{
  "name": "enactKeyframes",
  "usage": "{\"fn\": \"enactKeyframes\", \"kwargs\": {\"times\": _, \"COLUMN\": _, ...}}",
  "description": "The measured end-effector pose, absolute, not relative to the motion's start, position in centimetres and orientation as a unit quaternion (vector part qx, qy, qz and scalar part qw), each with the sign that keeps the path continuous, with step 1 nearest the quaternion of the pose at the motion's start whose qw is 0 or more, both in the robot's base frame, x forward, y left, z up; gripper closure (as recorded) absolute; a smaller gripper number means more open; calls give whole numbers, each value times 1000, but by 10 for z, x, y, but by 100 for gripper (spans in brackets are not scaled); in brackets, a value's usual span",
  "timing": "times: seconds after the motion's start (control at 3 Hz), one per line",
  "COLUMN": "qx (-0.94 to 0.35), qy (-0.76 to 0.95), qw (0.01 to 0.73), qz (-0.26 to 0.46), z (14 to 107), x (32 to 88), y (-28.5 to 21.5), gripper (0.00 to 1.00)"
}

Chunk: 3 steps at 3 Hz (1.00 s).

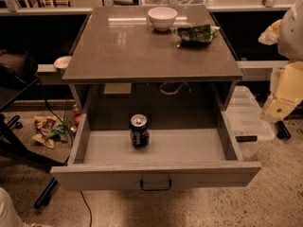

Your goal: Pick pepsi can from top drawer and place on counter

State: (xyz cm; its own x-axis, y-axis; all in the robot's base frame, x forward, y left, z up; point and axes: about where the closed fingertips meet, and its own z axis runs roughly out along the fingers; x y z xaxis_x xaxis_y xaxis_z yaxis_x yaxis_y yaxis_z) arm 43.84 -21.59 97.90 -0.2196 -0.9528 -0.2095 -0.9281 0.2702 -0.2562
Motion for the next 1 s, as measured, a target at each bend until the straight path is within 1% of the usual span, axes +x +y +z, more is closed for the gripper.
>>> {"fn": "enactKeyframes", "kwargs": {"times": 0.33, "qx": -603, "qy": 780, "qw": 164, "qz": -38, "z": 979, "x": 438, "y": -216, "gripper": 0}}
{"fn": "enactKeyframes", "kwargs": {"times": 0.67, "qx": -581, "qy": 793, "qw": 185, "qz": -18, "z": 961, "x": 443, "y": -212, "gripper": 0}}
{"fn": "enactKeyframes", "kwargs": {"times": 1.0, "qx": -533, "qy": 817, "qw": 219, "qz": 35, "z": 914, "x": 452, "y": -195, "gripper": 0}}
